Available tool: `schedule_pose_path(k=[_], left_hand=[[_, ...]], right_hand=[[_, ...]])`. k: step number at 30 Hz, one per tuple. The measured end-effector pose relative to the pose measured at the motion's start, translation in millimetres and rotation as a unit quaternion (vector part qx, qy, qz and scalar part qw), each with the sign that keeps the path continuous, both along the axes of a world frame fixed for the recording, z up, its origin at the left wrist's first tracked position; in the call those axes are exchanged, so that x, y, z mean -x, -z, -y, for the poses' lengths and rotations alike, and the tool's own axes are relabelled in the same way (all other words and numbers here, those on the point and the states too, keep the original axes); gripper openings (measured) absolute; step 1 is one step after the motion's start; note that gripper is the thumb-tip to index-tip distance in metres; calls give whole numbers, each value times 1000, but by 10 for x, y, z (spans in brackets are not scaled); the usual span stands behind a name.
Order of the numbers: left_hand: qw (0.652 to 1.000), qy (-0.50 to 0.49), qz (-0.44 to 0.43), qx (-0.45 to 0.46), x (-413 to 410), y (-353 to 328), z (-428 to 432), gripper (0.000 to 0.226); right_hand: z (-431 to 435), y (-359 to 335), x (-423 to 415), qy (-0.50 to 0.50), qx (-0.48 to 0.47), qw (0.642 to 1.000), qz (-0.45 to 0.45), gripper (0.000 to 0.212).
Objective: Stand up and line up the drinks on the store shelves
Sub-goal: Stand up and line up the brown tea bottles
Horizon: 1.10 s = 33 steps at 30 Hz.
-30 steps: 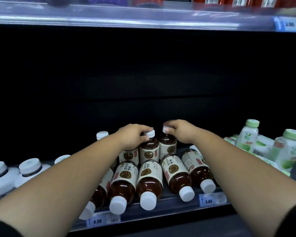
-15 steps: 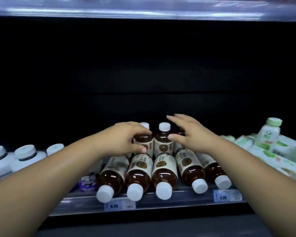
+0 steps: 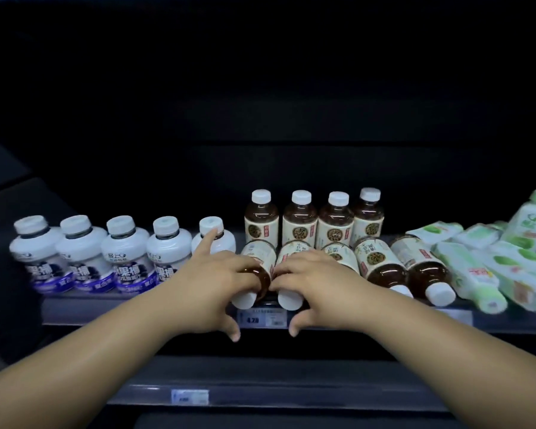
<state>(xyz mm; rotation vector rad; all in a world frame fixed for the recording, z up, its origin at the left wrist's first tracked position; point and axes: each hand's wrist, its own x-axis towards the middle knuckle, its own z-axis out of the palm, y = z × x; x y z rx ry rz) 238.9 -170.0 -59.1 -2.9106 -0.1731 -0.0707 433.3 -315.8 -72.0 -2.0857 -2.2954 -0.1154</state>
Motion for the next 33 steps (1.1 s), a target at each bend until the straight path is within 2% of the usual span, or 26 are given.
schedule_pose_path(k=[2,5,6,8,11,14,18,20,24,28,31,33], left_hand=[[999,16,21,-37,-2,92,-29,62],[992,53,98,-57,-26,219,-71,23],[990,61,110,-61,-34,235,-66,19],[987,73,123,-68,-64,240,-79,18],[989,62,126,-52,-123,98,-115,26],[991,26,134,-7,-218,-163,-166,37],[987,-27,123,98,-388,-459,-242,27],[986,-46,107,117,-476,-562,-276,27],[977,-98,63,178,-621,-705,-363,25],[965,-123,34,227,-707,-734,-501,41],[956,-141,47,254,-739,-724,-557,42],[961,-143,57,231,-768,-717,-549,35]], right_hand=[[-31,49,2,0,-24,1000,13,70],[-45,119,-9,-6,-48,999,7,51],[-37,130,-11,-14,-60,998,4,43],[-21,125,-42,-32,-77,997,2,35],[5,-3,-120,-9,-92,995,-41,39],[1,-238,-215,24,-106,984,-139,39],[-71,-449,-395,99,-118,946,-286,26],[-139,-484,-466,124,-125,923,-341,21],[-290,-524,-561,151,-90,906,-385,20],[-376,-582,-612,161,-47,914,-371,42],[-441,-587,-651,159,-43,914,-370,34],[-446,-610,-680,142,-28,915,-377,28]])
